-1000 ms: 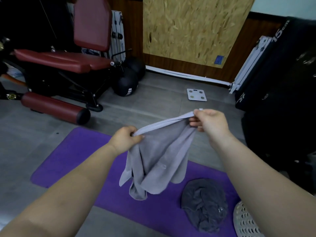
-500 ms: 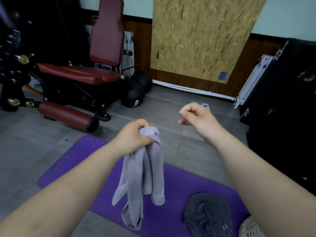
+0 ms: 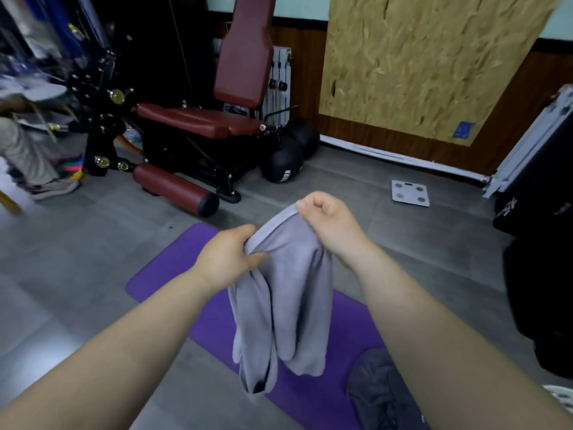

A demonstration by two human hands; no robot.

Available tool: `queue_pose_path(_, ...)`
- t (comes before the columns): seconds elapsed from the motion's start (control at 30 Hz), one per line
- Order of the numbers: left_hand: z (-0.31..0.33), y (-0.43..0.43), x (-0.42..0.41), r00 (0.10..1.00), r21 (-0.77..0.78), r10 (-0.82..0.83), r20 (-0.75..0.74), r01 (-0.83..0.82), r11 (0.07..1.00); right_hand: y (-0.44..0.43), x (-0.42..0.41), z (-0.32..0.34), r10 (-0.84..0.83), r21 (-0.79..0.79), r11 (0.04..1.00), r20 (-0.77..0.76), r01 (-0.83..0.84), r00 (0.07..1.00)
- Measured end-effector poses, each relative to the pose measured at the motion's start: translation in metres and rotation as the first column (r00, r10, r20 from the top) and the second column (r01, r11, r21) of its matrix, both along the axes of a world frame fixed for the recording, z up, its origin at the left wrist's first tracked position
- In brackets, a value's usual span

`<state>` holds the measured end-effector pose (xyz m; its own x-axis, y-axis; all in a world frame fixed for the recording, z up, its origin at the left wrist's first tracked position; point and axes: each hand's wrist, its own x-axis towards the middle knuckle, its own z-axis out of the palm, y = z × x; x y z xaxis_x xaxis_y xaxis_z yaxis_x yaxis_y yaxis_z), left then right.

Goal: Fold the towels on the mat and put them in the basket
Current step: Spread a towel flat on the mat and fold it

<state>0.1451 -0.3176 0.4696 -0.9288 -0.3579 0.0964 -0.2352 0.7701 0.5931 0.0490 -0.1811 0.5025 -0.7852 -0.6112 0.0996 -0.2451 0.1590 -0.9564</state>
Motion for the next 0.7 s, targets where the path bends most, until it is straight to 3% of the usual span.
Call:
queue_pose_path(0.17, -0.025, -0.022, 0.022, 0.978, -0.198, 0.14, 0.154, -0.108, 0.974, 0.018, -0.022, 0.003, -0.255, 0.004, 0.967, -0.065, 0.256, 0.965)
queue_pose_path(0.27, -0.047, -0.054, 0.033, 0.944, -0.235, 0.235, 0.232, -0.181, 0.955, 0.025, -0.029, -0.005, -0.351, 0.032, 0.935, -0.088, 0.354, 0.932)
queue_pose_path(0.33, -0.061, -0.083, 0.038, 0.937, -0.165, 0.247, 0.245, -0.211, 0.963, 0.02, -0.026, -0.011, -0.39, 0.069, 0.914, -0.111, 0.399, 0.914)
queue_pose_path(0.4, -0.068, -0.112, 0.038, 0.958, 0.021, 0.211, 0.194, -0.219, 0.975, 0.006, -0.018, -0.023, -0.387, 0.179, 0.891, -0.182, 0.418, 0.904)
queue_pose_path(0.53, -0.061, -0.173, 0.025, 0.997, 0.293, 0.08, -0.022, -0.07, 0.953, -0.056, 0.004, -0.047, -0.176, 0.583, 0.74, -0.313, 0.335, 0.933)
queue_pose_path(0.63, -0.054, -0.225, 0.011, 0.994, 0.371, -0.003, -0.11, 0.044, 0.927, -0.118, 0.018, -0.067, 0.058, 0.785, 0.575, -0.321, 0.232, 0.945)
queue_pose_path(0.7, -0.055, -0.267, 0.007, 0.995, 0.352, -0.04, -0.086, 0.068, 0.934, -0.15, 0.019, -0.075, -0.024, 0.773, 0.544, -0.373, 0.325, 0.928)
